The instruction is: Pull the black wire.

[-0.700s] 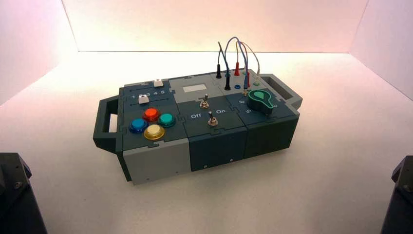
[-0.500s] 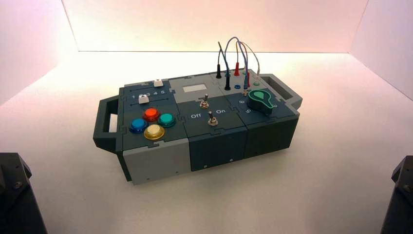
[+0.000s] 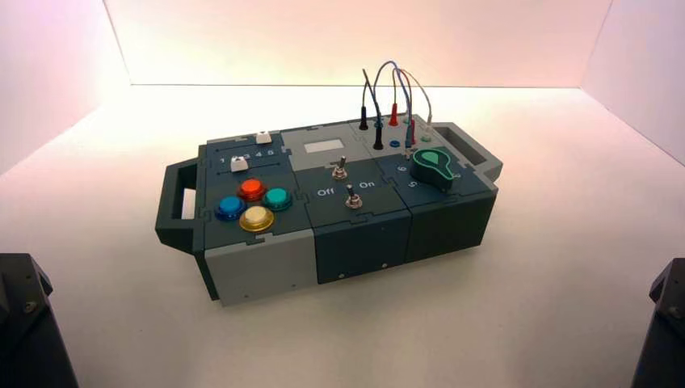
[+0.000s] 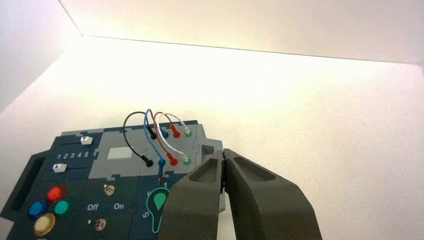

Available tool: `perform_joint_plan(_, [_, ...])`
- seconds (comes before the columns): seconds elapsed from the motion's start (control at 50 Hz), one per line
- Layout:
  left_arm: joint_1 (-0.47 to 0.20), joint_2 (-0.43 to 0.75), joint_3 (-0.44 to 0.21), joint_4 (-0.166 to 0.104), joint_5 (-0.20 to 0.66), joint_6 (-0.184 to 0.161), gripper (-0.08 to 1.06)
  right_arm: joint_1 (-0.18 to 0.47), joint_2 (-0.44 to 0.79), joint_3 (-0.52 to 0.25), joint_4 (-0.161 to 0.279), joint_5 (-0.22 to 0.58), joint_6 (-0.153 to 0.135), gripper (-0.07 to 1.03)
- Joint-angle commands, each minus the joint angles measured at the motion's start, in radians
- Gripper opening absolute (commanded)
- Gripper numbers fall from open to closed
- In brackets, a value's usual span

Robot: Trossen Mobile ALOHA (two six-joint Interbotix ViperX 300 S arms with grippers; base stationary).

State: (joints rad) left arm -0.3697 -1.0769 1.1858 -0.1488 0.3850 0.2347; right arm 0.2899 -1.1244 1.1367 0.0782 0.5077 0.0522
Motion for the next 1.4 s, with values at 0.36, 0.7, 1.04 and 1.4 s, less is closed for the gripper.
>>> perform_joint_plan(0.36, [-0.336,0.471,-0.296,-0.029,0.017,-0.055,-0.03,0.003,0.063,-0.025,0.008,0.017,0.000,-0.02])
perform_joint_plan(0.7, [-0.477,0.730,-0.451,-0.041,0.132,-0.097,0.25,0.003,0.193,-0.049,0.040,0.077,0.000,-0.02])
perform_joint_plan(1.04, [-0.511,0.891,-0.511,-0.046,0.238,-0.097,0.50,0.012,0.212,-0.054,0.041,0.091,0.000,-0.02])
perform_joint_plan(1.4, [-0.514,1.049,-0.588,-0.041,0.239,-0.040,0.67,0.012,0.204,-0.054,0.043,0.092,0.000,-0.02])
